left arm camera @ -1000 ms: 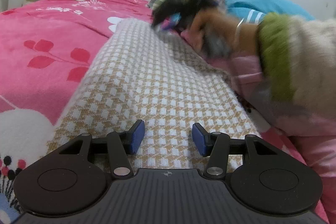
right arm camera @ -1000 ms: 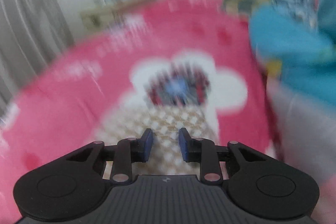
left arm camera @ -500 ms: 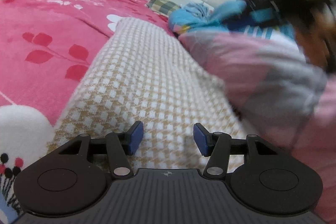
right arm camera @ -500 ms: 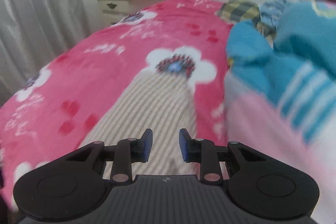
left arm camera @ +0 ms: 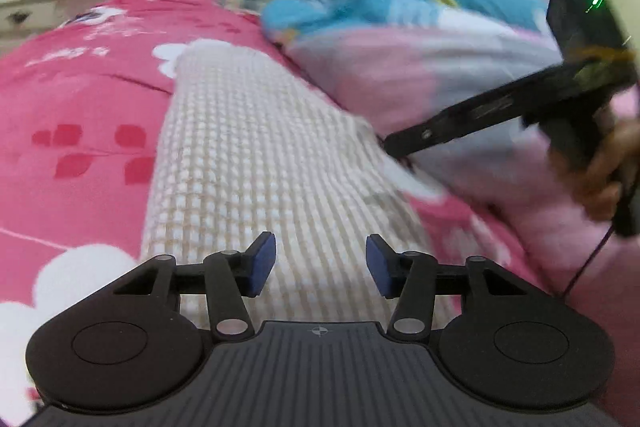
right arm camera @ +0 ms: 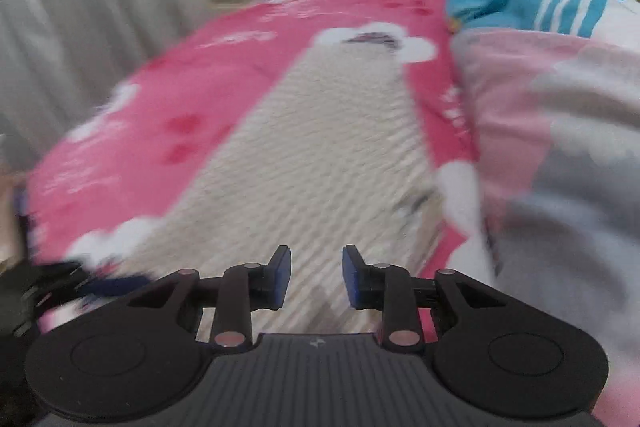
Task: Fold clothes
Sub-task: 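Move the right gripper along the folded cardigan strip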
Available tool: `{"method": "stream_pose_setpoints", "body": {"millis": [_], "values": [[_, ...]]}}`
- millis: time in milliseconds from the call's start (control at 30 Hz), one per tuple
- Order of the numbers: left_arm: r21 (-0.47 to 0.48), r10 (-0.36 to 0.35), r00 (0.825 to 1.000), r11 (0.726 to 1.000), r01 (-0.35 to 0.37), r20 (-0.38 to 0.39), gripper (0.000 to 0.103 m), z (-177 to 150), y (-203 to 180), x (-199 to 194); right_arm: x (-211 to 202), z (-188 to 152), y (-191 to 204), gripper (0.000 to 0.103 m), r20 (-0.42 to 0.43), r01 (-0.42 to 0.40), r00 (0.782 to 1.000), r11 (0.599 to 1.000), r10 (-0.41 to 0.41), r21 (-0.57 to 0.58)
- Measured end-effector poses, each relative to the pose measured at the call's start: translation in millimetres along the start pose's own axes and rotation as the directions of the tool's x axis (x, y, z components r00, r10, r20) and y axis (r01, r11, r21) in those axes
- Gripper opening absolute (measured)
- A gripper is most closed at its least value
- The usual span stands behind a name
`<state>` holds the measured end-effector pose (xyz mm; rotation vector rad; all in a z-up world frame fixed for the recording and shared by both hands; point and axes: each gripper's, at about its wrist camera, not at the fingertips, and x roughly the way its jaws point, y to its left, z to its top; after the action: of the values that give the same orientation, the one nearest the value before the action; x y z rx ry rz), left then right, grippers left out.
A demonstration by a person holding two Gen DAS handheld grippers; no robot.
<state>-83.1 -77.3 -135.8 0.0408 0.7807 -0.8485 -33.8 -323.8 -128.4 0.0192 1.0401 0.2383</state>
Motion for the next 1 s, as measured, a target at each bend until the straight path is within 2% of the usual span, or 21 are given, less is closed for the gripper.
{"method": "stream_pose_setpoints", "body": {"millis": [100,167,267,333,400,467,533,600,667,733,800,900,1000], "values": [[0.088,0.039,0.992,0.996,-0.028,-0.124,0.05,-19.9,-10.9,22.3,-13.0,-16.2,14.2,0.031,-0.002,-0.029,1.0,0.999,0.029,-0.021],[0.149,0.082,0.991,0.987,-0.066,-0.107,0.05,-28.7,-20.0,27.2,-21.7,-27.0,23.6,0.031,-0.004,-0.048,0.999,0.998,0.048,-0.035],[0.195,0.097,0.991,0.978,-0.077,-0.094,0.05,-17.4,-25.5,8.9,-34.7,-43.2,37.8,0.031,-0.008,-0.077,0.997,0.996,0.076,-0.055],[0.21,0.102,0.993,0.974,-0.088,-0.057,0.051,-13.6,-22.5,-12.5,-40.1,-38.3,33.3,0.031,0.013,-0.1,0.995,0.994,0.101,-0.043],[0.202,0.106,0.988,0.976,-0.082,-0.109,0.053,-20.7,-18.1,-11.2,-44.7,-29.5,25.2,0.031,0.04,-0.125,0.991,0.992,0.126,-0.025],[0.181,0.109,0.979,0.98,-0.077,-0.174,0.053,-31.6,-12.2,-1.9,-49.2,-20.6,17.1,0.039,0.067,-0.15,0.986,0.989,0.15,-0.007],[0.156,0.11,0.978,0.984,-0.082,-0.178,0.054,-37.4,-8.2,7.3,-53.8,-11.8,9.0,0.042,0.095,-0.175,0.98,0.984,0.174,0.01],[0.134,0.1,0.979,0.988,-0.077,-0.175,0.053,-27.2,-6.8,4.6,-58.4,-3.0,0.9,0.042,0.123,-0.201,0.973,0.979,0.197,0.026],[0.115,0.095,0.989,0.99,-0.081,-0.114,0.053,-16.3,-2.6,-8.6,-62.9,5.8,-7.2,0.044,0.151,-0.227,0.964,0.973,0.219,0.042],[0.083,0.078,0.995,0.994,-0.073,-0.067,0.053,-2.5,3.0,-12.1,-67.5,14.6,-15.3,0.058,0.18,-0.253,0.954,0.966,0.24,0.056],[0.043,0.072,0.997,0.997,-0.071,-0.023,0.053,14.9,11.1,2.3,-72.1,23.4,-23.4,0.068,0.208,-0.28,0.943,0.958,0.26,0.07],[0.004,0.107,0.992,0.994,-0.108,0.066,0.053,39.8,25.7,35.4,-40.9,82.9,-48.9,0.081,0.263,-0.229,0.944,0.97,0.2,0.083],[-0.101,0.171,0.978,0.982,-0.16,0.117,0.052,71.7,49.6,65.7,8.9,139.4,-74.5,0.083,0.259,-0.179,0.956,0.976,0.141,0.128]]}}
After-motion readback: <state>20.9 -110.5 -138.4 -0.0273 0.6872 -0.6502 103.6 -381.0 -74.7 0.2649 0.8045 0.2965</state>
